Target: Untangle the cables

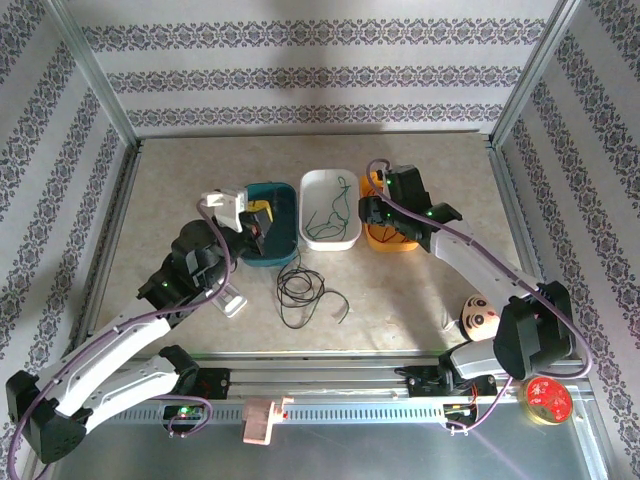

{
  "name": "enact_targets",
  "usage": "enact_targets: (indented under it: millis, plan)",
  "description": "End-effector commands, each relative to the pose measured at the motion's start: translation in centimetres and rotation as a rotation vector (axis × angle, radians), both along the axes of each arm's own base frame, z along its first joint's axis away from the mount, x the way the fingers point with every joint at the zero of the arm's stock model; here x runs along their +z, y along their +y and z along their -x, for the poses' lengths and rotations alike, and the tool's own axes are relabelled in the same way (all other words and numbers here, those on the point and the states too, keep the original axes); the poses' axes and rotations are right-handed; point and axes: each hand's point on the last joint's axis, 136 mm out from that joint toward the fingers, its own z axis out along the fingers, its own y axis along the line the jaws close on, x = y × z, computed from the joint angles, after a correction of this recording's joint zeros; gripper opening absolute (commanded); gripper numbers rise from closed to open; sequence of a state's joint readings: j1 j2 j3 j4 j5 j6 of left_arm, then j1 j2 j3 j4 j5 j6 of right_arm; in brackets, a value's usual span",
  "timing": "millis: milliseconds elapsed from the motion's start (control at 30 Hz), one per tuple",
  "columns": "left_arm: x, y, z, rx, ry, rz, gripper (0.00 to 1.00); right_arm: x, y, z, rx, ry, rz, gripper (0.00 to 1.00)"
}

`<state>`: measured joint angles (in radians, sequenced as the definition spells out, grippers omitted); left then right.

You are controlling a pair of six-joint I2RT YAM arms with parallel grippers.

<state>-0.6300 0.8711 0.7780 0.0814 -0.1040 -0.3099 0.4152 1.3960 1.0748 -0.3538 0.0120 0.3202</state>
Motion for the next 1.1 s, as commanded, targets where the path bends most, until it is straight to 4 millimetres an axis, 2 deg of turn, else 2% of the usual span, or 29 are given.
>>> enact_targets:
  millis: [0,100,200,300,467,567,733,900,1067]
  plan:
    - [0.7,3.3,-1.5,0.163,-0.015,-0.042,0.00,0.8,-0.4,0.0,-0.032,-0.036,-0.020,0.57]
    - [-0.8,5.1,-3.2,0.238,0.027,-0.051,0.00,0.6,-0.3,0.3,-0.030,-0.031,-0.029,0.57]
    - [-2.3,5.3,-5.2,0.236,0.062,-0.043,0.00,0.5,-0.2,0.4,-0.026,-0.026,-0.033,0.57]
    - [-2.8,4.5,-6.7,0.207,0.071,-0.054,0.00,0.5,-0.2,0.6,-0.022,-0.025,-0.031,0.57]
    - [-3.6,1.7,-8.8,0.103,0.094,-0.067,0.00,0.6,-0.6,0.8,-0.028,-0.033,-0.020,0.57]
    - [-4.4,0.8,-9.9,0.085,0.106,-0.060,0.00,0.7,-0.7,0.9,-0.029,-0.033,-0.012,0.57]
    - [-6.4,0.9,-12.3,0.130,0.150,-0.085,0.00,0.7,-0.9,1.1,-0.024,-0.033,0.000,0.57]
    - [-8.5,1.9,-15.3,0.201,0.189,-0.114,0.00,1.0,-1.0,1.2,-0.023,-0.039,0.003,0.57]
    - [-12.7,2.1,-17.6,0.224,0.290,-0.145,0.00,1.0,-1.0,1.3,-0.025,-0.034,-0.002,0.57]
